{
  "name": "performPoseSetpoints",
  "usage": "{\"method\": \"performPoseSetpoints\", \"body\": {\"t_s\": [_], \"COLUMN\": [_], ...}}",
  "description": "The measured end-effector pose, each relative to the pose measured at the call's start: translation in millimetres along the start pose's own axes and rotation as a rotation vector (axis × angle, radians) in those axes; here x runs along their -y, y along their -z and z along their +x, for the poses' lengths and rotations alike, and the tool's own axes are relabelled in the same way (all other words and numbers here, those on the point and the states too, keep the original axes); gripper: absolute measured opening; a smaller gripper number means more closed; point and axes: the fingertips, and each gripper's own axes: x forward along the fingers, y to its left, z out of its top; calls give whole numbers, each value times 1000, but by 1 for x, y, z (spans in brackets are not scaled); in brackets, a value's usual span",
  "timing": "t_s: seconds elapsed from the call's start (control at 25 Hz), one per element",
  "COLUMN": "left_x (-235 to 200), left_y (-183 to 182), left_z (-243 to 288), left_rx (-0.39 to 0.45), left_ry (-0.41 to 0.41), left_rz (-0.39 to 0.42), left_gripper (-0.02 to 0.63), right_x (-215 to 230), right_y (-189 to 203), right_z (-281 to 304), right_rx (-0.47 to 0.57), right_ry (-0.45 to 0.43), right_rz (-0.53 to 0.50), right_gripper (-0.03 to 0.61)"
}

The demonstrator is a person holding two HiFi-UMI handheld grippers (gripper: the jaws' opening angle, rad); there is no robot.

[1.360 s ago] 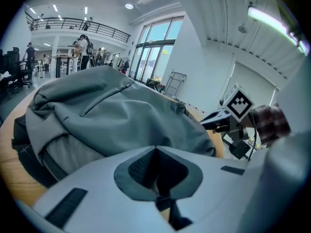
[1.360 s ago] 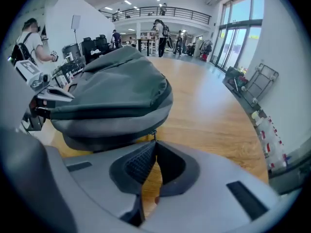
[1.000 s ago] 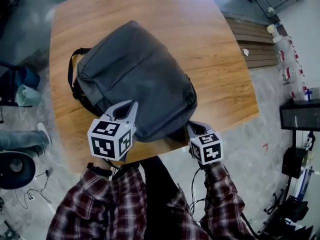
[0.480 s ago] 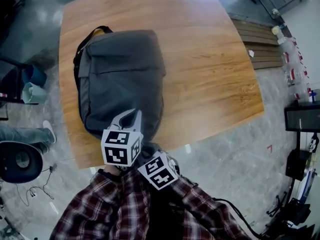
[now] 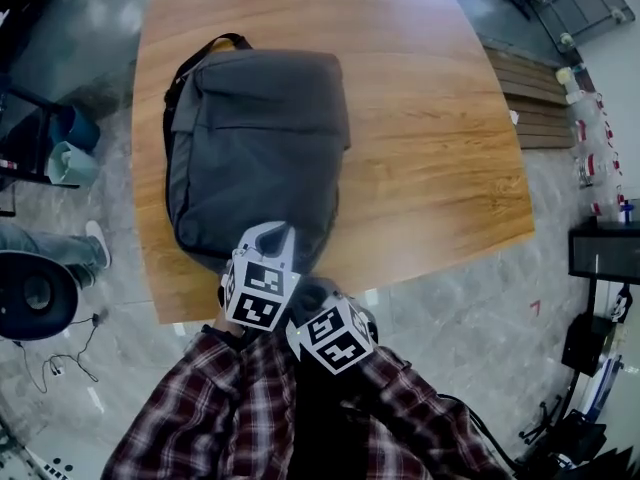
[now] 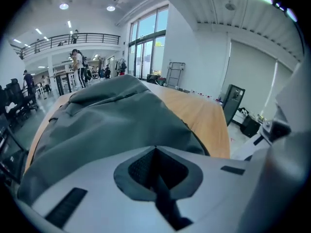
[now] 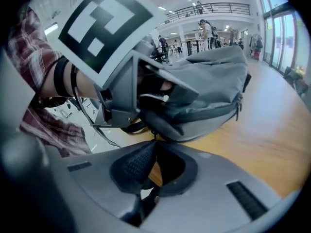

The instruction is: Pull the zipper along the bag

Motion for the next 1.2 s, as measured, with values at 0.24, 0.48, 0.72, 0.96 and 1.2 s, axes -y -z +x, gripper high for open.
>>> {"method": "performPoseSetpoints", "body": {"t_s": [0.24, 0.48, 0.72, 0.96, 1.2], "left_x": [3, 10, 14, 15, 17], "left_y": [0, -1, 1, 4, 6], "left_z": [0, 6, 8, 9, 9], "left_rx": [-3, -27, -56, -68, -76], "left_ry": [38, 30, 36, 35, 39], "left_rz": [-35, 5, 30, 54, 70], "left_gripper": [9, 9, 9, 9, 9], "right_x": [35, 87, 133, 178, 220], "right_y": [12, 9, -2, -19, -45], "right_z": [-23, -43, -42, -37, -26], "right_rx": [-12, -23, -38, -42, -42], "right_ry": [68, 162, 212, 247, 274], "right_rz": [-46, -98, -104, -51, -31], "right_gripper": [17, 17, 17, 17, 17]}}
